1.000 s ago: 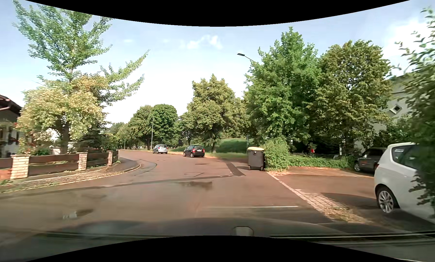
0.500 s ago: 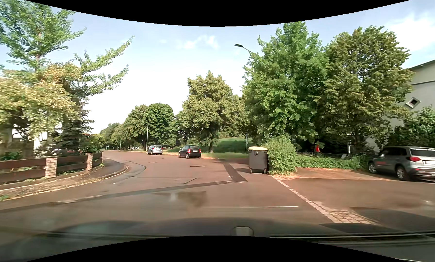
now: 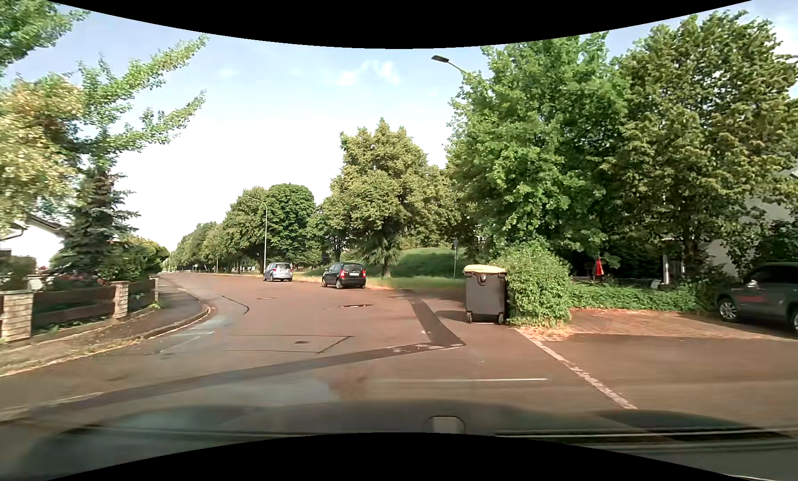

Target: Follow the waypoints while adhering to traffic rules and regulations

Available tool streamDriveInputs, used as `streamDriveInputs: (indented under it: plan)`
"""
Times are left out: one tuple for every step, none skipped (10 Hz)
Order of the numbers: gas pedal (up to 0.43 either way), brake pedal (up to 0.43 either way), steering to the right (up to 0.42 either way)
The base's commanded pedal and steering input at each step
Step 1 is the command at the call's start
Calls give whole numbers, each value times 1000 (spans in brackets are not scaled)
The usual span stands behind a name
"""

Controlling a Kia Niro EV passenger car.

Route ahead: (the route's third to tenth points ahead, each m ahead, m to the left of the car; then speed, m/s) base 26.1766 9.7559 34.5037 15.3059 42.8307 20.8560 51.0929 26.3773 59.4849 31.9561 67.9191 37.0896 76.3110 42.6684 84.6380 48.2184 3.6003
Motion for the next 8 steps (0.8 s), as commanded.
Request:
streamDriveInputs:
  plan:
    - [47,0,-27]
    - [39,0,-29]
    - [39,0,-33]
    - [39,0,-38]
    - [39,0,-42]
    - [39,0,-44]
    - [39,0,-46]
    - [39,0,-46]
